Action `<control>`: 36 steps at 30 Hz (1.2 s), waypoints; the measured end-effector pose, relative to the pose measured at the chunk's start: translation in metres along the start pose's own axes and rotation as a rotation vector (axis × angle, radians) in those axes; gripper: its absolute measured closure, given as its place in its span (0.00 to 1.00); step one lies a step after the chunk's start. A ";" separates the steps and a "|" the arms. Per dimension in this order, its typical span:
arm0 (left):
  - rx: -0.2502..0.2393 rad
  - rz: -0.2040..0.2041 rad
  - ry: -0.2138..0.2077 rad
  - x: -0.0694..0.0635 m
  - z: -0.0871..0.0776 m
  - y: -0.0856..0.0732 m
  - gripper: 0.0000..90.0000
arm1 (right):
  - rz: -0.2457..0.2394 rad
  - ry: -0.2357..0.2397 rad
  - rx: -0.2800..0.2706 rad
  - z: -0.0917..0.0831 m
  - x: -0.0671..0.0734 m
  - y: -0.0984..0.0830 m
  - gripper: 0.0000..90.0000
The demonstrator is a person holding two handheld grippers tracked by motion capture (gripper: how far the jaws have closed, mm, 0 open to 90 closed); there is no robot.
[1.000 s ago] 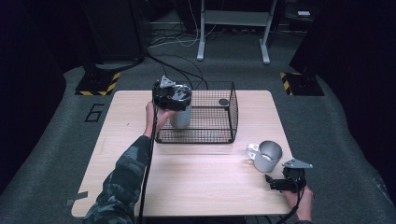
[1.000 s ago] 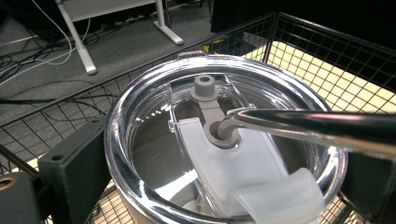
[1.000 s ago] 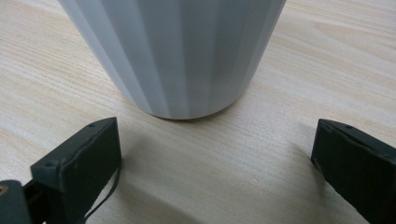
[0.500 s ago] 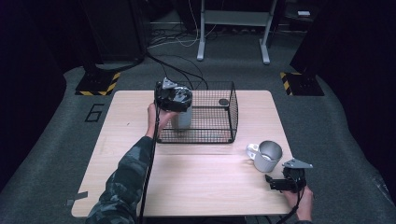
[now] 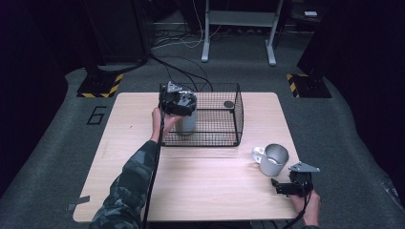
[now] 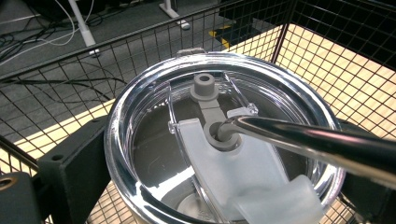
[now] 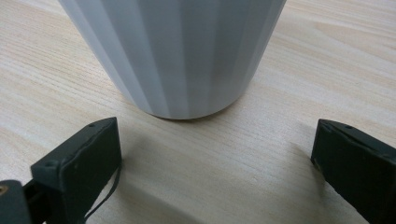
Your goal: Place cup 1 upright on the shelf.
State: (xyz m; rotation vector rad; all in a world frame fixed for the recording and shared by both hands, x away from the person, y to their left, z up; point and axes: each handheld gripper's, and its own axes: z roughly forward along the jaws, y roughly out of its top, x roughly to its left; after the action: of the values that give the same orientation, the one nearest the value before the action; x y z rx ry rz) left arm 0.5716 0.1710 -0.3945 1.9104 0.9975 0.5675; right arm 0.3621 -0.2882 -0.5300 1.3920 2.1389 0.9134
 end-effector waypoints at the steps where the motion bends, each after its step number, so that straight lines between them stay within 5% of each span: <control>1: 0.000 0.000 0.000 0.000 0.000 0.000 0.04 | 0.000 0.000 0.000 0.000 0.000 0.000 0.01; 15: 0.014 0.029 0.018 -0.005 0.002 -0.003 0.04 | 0.000 0.000 0.000 0.000 0.000 0.000 0.01; 36: 0.024 0.005 0.016 -0.005 -0.008 -0.008 0.01 | 0.000 -0.002 -0.004 0.000 0.000 0.000 0.01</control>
State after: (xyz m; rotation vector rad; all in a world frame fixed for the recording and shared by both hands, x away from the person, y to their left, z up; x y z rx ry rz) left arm 0.5597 0.1728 -0.3969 1.9327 1.0145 0.5774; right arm 0.3620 -0.2880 -0.5301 1.3909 2.1340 0.9152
